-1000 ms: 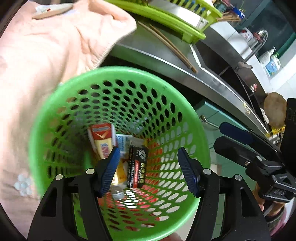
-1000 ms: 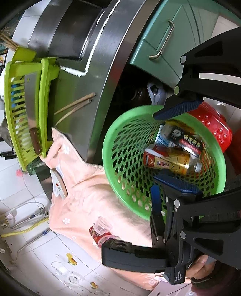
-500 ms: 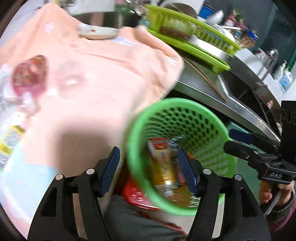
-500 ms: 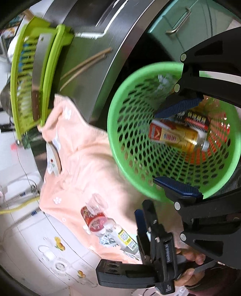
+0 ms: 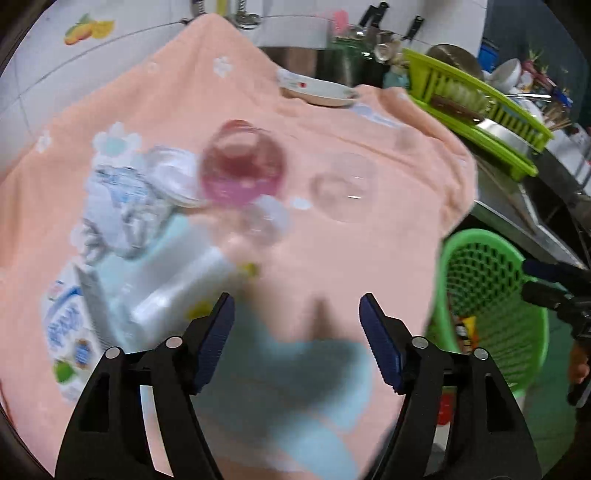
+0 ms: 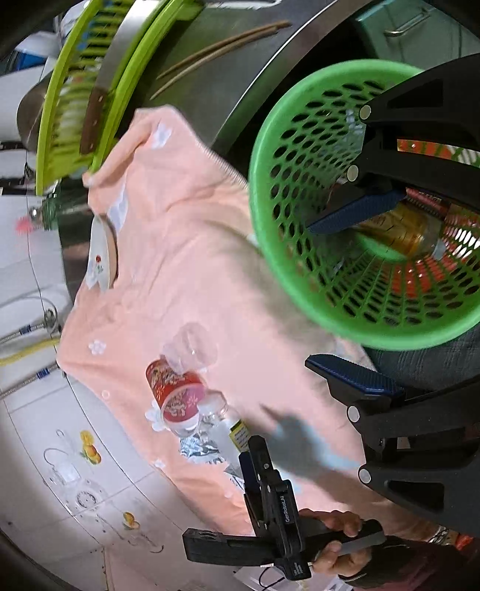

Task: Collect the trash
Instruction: 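Move both grippers back over the remaining trash on the towel, then grasp the clear plastic cup with the right gripper while the left grasps the clear bottle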

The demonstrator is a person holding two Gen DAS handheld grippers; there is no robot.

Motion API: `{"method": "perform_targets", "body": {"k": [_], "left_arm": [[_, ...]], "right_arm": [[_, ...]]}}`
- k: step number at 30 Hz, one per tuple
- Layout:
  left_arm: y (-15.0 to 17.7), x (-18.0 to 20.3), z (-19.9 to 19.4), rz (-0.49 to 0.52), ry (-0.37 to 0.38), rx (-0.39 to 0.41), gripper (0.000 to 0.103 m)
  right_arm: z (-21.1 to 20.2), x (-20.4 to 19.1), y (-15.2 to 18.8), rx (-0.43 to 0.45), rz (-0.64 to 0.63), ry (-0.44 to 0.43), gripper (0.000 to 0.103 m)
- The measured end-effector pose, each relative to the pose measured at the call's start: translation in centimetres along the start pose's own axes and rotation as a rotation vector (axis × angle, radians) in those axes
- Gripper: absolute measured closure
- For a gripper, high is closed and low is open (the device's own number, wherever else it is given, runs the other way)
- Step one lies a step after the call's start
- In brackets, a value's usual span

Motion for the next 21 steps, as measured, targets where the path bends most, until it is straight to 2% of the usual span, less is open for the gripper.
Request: {"method": "perform_targets", "body": {"k": [6, 9, 14, 21], "left_arm": [[-0.8, -2.4, 0.1, 0.059, -0.035, -0.003, 0.029], [-1.1, -3.0, 0.7, 0.082, -0.039, -0.020, 0.020], [-1.4, -3.8, 1.6, 0.103, -0.047, -0.024, 0.020], [-1.7, -4.0, 2.5, 0.165, -0.042, -0.025, 0.018]], "right_arm": [[1.9, -2.2, -1.7, -0.010, -0.034, -0.038, 0.038], [2.8, -3.4, -3.1, -0.007, -0.056, -0.058, 0.038], [4.4, -6.0, -6.4, 0.004, -0.076, -0.114, 0.037], [7.0, -8.4, -9.7, -0.004, -0.095, -0.143, 0.037]]}}
Point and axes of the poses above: each gripper's, at about its wrist camera, not at the fingertips, and z roughly the way its jaws point, x to its right, y to its underside, the point moved 5 cm from there along z, roughly the way its jaws point, and after that the axes turned 7 degrees about x, right-handed, at the moved point
